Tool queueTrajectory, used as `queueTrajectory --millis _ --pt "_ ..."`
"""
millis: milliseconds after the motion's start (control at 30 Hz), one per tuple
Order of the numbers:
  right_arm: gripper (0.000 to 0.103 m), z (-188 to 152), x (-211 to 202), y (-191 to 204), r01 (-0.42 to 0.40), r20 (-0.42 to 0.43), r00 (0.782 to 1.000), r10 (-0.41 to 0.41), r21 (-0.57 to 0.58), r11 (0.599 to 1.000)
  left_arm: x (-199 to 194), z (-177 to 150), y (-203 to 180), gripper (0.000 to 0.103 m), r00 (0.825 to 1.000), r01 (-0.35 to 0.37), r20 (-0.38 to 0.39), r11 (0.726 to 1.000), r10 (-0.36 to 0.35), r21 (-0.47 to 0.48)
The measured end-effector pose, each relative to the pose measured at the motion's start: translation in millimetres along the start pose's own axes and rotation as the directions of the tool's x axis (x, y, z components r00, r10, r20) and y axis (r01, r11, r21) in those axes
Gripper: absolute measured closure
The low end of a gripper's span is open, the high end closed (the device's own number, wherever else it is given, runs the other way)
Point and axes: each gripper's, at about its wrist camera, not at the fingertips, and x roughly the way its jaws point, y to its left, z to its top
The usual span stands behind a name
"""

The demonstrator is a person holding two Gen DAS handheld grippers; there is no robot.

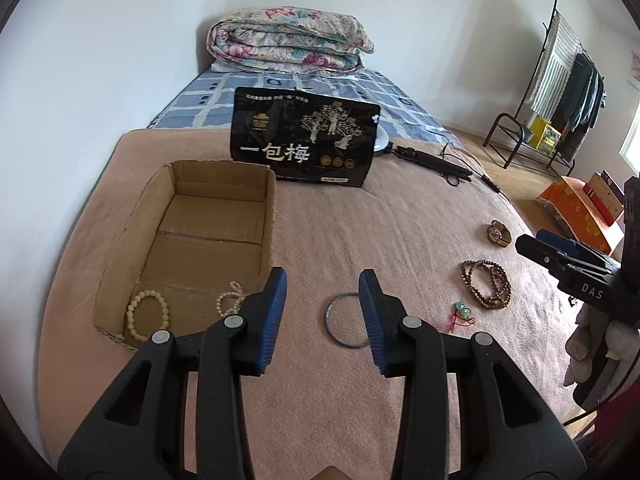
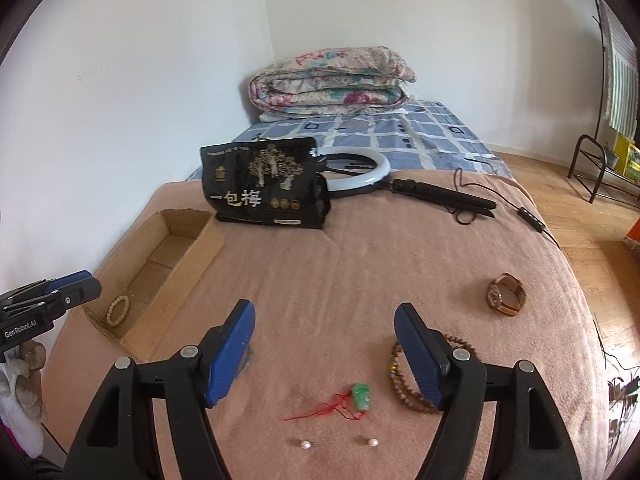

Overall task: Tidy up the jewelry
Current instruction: 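Move the left tool to the pearl stud while the right tool approaches the brown mala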

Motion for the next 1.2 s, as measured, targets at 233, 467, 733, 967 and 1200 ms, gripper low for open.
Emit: queueTrajectory --millis 233,467,733,967,1200 --pt "0.027 -8.8 -12.2 -52.8 0.079 -0.016 0.997 -0.078 0.033 0.996 14.5 -6.1 -41.4 0.065 0.996 0.078 -0.042 0.996 -0.076 0.034" --pt "0.017 -17.9 -11.3 -93.8 0.124 -0.063 0.991 -0.121 0.044 0.991 36.5 -11.6 -80.3 0.066 0.984 0.149 -0.107 0.988 -0.143 0.043" --pt "0.017 -32.6 -7.0 -138.5 0.141 -0.116 0.985 -0.13 0.086 0.986 72.0 -21.9 -117.3 0.065 0.96 0.204 -0.199 0.978 -0.195 0.028" --pt "0.017 -42.8 7.8 -161.9 0.129 -0.156 0.982 -0.107 0.143 0.981 91.0 -46.2 -133.0 0.066 0.947 0.209 -0.257 0.977 -0.194 0.035" --pt "0.017 -49.8 28.8 -161.8 0.081 -0.197 0.979 -0.051 0.146 0.986 90.9 -73.1 -145.0 0.066 0.938 0.225 -0.285 0.972 -0.195 0.074"
